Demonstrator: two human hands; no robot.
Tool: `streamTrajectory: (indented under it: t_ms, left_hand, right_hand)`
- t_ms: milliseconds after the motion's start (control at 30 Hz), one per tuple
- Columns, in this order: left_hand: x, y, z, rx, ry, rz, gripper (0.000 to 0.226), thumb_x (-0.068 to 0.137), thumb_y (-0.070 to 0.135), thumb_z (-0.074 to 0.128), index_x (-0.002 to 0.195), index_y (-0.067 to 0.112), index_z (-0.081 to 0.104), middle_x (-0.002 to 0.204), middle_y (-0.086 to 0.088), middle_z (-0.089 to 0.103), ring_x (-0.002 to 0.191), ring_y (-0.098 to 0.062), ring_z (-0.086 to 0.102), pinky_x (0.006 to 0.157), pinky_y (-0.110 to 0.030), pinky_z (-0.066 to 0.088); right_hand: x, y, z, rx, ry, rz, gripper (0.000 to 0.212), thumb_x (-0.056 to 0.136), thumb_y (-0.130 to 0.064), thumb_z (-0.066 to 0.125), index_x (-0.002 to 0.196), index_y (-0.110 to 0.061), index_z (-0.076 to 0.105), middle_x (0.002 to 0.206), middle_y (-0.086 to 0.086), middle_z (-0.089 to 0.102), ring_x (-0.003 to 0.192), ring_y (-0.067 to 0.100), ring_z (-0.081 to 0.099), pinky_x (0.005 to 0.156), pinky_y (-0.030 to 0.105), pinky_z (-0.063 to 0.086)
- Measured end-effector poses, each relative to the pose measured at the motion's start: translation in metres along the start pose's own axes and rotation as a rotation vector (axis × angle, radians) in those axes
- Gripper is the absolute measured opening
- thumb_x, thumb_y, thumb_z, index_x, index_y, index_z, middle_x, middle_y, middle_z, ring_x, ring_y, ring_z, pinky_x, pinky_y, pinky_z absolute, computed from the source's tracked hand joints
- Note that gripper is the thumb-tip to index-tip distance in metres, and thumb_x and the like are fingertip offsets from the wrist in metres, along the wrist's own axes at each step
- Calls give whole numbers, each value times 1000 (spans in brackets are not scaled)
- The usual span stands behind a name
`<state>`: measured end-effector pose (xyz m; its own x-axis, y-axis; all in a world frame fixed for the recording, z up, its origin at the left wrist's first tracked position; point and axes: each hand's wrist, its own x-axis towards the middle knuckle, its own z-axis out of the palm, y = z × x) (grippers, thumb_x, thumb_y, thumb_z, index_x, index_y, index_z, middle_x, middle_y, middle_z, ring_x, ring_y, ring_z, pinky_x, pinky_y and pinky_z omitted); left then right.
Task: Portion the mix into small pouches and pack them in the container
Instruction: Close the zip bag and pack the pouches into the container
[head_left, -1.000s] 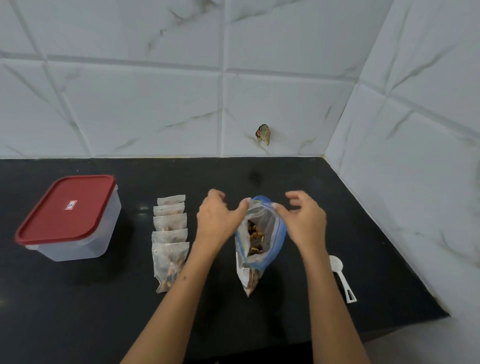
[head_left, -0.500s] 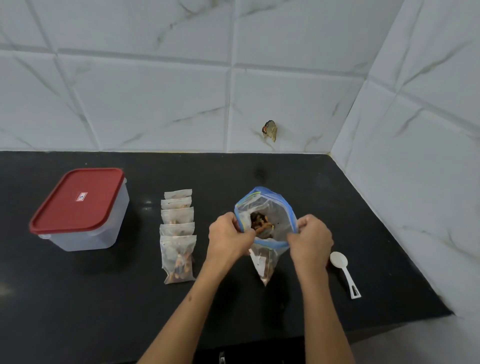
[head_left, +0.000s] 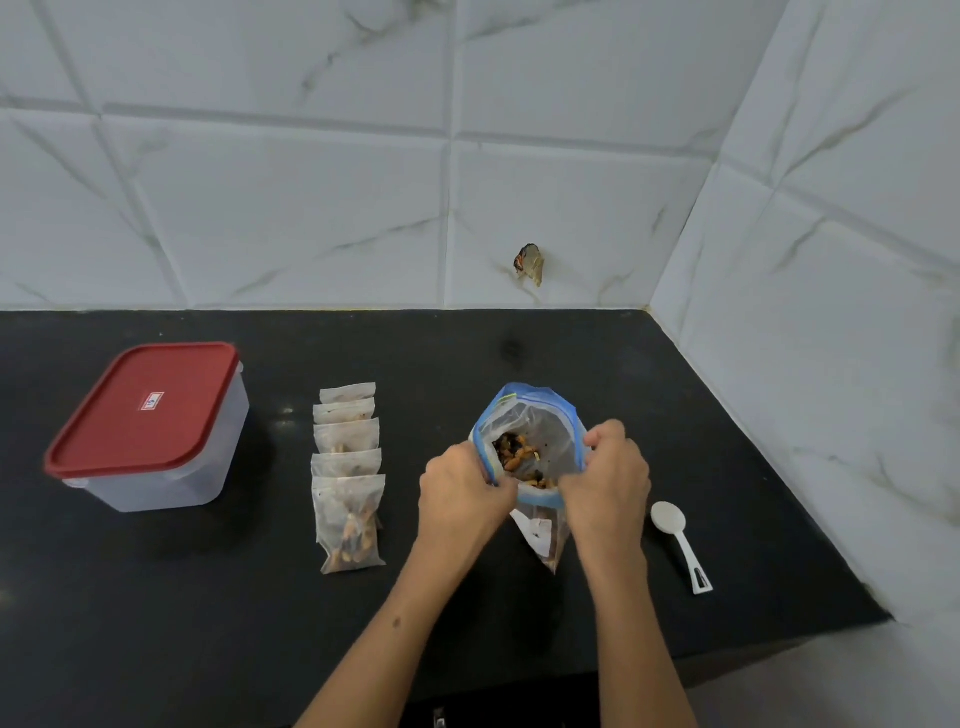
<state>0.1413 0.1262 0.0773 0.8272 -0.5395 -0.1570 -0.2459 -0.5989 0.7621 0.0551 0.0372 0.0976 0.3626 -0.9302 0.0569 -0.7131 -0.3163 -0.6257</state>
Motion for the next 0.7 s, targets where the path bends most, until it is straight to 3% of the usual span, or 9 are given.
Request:
streamTrajectory:
  t_ms: [67, 133, 233, 333, 400, 467, 567, 700]
  left_hand:
    - [4, 5, -12, 152, 11, -60, 49, 70, 60, 74, 66, 16, 53, 60, 3, 57, 54, -6, 54, 44, -21, 38]
    - [10, 10, -24, 197, 132, -55, 61, 63, 72, 71, 69, 14, 51, 65, 2, 56, 59, -9, 51, 47, -23, 33]
    - [27, 18, -28, 93, 286, 124, 53, 73, 57, 73, 101, 17, 54, 96, 0, 62, 88, -17, 60, 68, -29, 45]
    - [51, 33, -24, 115, 175, 186, 59, 82, 35, 72, 134, 21, 47, 123, -3, 58, 112, -21, 58, 87, -36, 47]
    - [64, 39, -22, 168, 97, 199, 43, 86, 22, 67, 128, 22, 56, 120, -3, 63, 108, -21, 61, 86, -34, 49]
    - [71, 40, -23, 164, 55, 186, 26, 86, 11, 64, 109, 21, 69, 109, -3, 69, 101, -20, 64, 83, -32, 52]
    - [73, 39, -34, 96, 114, 145, 18, 80, 6, 62, 85, 20, 72, 91, -2, 71, 90, -20, 65, 75, -28, 49]
    - [67, 37, -49, 85, 146, 160, 26, 78, 11, 61, 100, 22, 68, 91, 1, 66, 89, -19, 59, 78, -27, 44]
  right_hand:
    - [1, 4, -1, 35, 9, -11, 39, 74, 0, 74, 97, -18, 49, 96, 2, 59, 86, 15, 60, 71, 30, 54]
    - [3, 7, -6, 77, 8, -13, 36, 74, 3, 72, 91, -19, 49, 89, 0, 59, 79, 11, 59, 62, 23, 51]
    - [4, 8, -11, 105, -13, -54, 32, 77, 5, 69, 86, -21, 53, 79, -8, 57, 69, 2, 53, 54, 10, 35]
    - [5, 9, -9, 123, -7, -117, 30, 77, 7, 68, 79, -22, 59, 73, -11, 60, 68, 1, 57, 57, 10, 39]
    - [6, 10, -11, 144, 1, -147, 31, 76, 8, 67, 75, -22, 61, 71, -11, 62, 69, 2, 61, 62, 15, 46]
    - [7, 12, -17, 179, 18, -151, 31, 75, 9, 65, 73, -22, 64, 70, -11, 64, 69, 3, 62, 63, 18, 48]
    - [13, 20, -30, 157, 114, -105, 30, 74, 8, 66, 74, -21, 65, 69, -11, 64, 68, 7, 63, 61, 24, 49]
    - [24, 25, -42, 249, 144, -134, 28, 75, 8, 69, 74, -20, 66, 71, -11, 67, 70, 4, 64, 64, 23, 52]
